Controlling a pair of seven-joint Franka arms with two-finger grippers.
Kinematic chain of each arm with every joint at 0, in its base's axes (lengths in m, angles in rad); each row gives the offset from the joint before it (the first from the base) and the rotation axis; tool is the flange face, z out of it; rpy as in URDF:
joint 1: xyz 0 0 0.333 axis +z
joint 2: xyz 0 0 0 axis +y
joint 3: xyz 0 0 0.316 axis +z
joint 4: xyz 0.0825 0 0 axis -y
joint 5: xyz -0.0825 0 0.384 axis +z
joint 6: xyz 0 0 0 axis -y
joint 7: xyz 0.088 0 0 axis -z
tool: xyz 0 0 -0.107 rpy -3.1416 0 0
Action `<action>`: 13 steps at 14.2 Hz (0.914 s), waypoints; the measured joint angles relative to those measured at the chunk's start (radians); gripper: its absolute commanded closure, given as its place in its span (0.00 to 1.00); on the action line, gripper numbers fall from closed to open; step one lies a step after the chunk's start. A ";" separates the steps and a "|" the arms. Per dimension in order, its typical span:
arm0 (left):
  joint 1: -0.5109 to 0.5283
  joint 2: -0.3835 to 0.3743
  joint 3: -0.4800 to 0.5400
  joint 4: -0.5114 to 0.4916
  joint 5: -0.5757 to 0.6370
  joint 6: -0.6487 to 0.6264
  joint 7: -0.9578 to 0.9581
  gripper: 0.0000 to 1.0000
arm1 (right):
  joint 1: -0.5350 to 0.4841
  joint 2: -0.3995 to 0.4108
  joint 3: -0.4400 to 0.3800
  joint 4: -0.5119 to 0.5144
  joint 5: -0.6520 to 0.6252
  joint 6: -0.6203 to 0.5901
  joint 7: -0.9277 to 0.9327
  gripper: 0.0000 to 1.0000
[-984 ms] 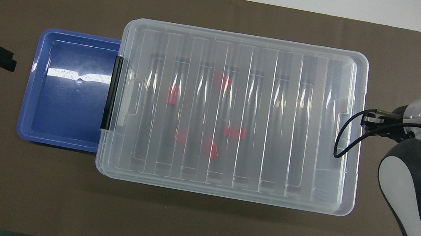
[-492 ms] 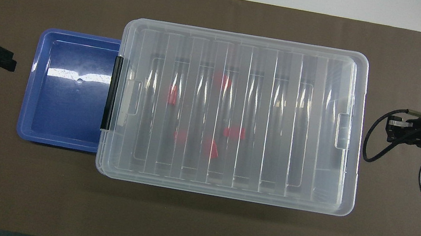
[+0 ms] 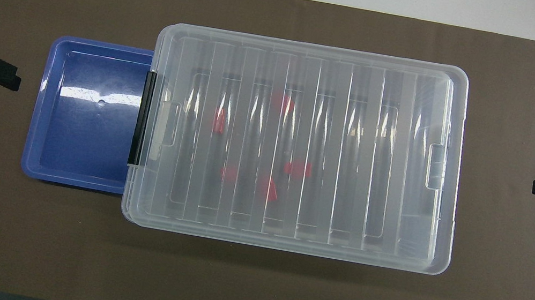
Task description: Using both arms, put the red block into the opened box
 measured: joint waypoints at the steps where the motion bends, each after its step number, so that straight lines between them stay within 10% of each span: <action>1: 0.000 0.000 0.000 0.000 0.000 0.000 0.000 0.00 | -0.001 0.009 0.000 0.036 0.000 -0.027 0.000 0.00; 13: 0.000 0.000 0.000 0.000 0.000 0.000 0.000 0.00 | -0.002 0.074 0.001 0.098 -0.002 -0.057 0.000 0.00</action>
